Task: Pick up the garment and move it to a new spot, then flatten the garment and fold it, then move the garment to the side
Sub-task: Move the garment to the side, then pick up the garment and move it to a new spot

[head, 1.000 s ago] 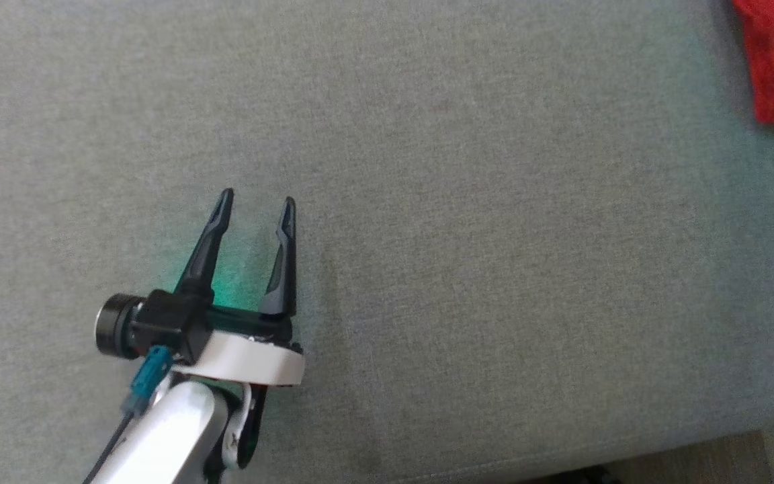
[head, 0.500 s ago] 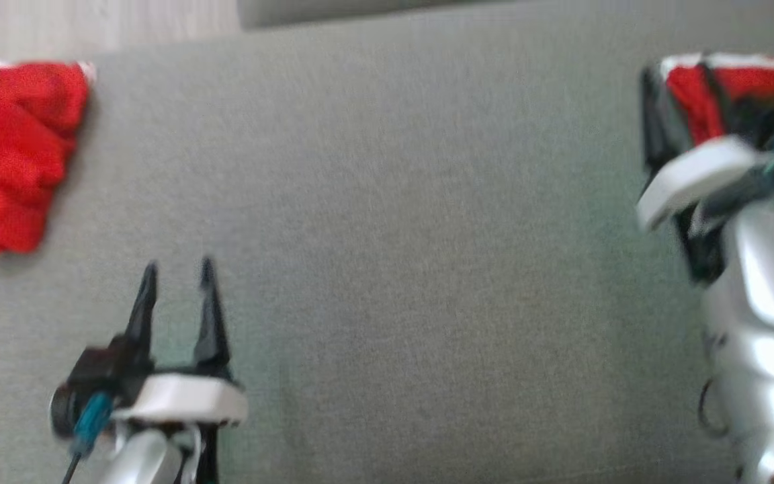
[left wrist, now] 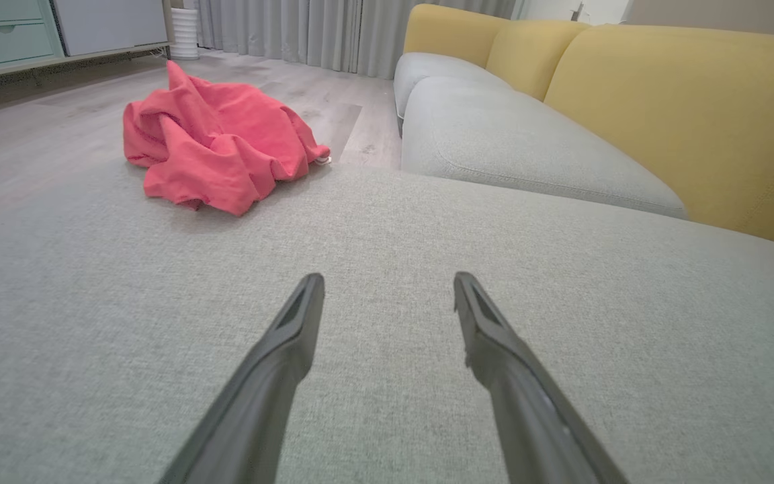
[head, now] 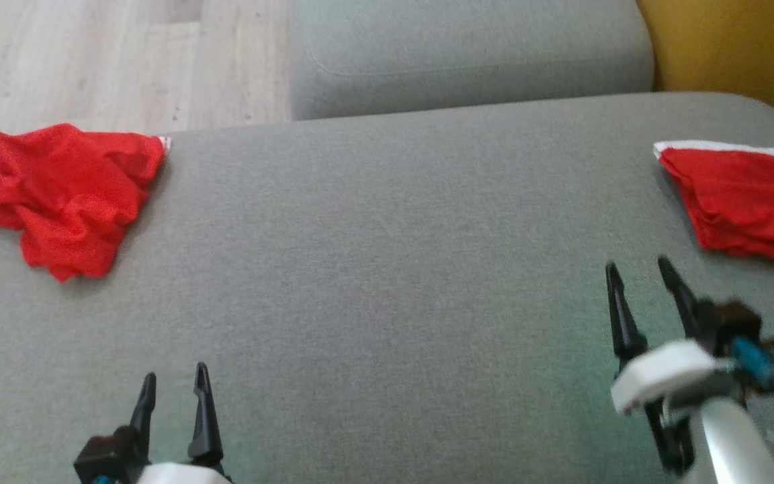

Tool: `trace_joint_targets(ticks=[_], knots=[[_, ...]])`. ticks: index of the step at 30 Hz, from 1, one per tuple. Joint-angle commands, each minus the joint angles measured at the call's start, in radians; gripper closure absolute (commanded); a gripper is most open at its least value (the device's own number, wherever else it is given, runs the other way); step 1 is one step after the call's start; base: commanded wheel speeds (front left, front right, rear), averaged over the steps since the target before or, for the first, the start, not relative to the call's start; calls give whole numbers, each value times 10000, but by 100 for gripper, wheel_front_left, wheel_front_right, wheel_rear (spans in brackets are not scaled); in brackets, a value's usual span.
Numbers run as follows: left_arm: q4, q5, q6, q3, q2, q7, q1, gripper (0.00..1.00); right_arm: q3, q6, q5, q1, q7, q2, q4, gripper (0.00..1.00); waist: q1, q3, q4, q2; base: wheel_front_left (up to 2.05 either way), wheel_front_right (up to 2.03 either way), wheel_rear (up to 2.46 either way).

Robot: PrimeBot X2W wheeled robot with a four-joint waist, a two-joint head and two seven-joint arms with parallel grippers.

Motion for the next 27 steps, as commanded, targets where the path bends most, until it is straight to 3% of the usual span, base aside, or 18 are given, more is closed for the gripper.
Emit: trace_joint_targets(ticks=[1,9,27], knots=[[-193,3,13,284,79,-133,-260,0,384,-7,196,109,-118,58,-705,0,3,-181,161,-1,0,0,0],[-379,17,120,149,-48,-141,132,0,1052,-7,1263,1719,-17,64,-1991,0,3,-411,192,-1,0,0,0],[-564,104,136,-84,31,22,21,0,1142,-7,1322,2059,127,65,-2248,0,3,-364,554,-1,0,0,0]])
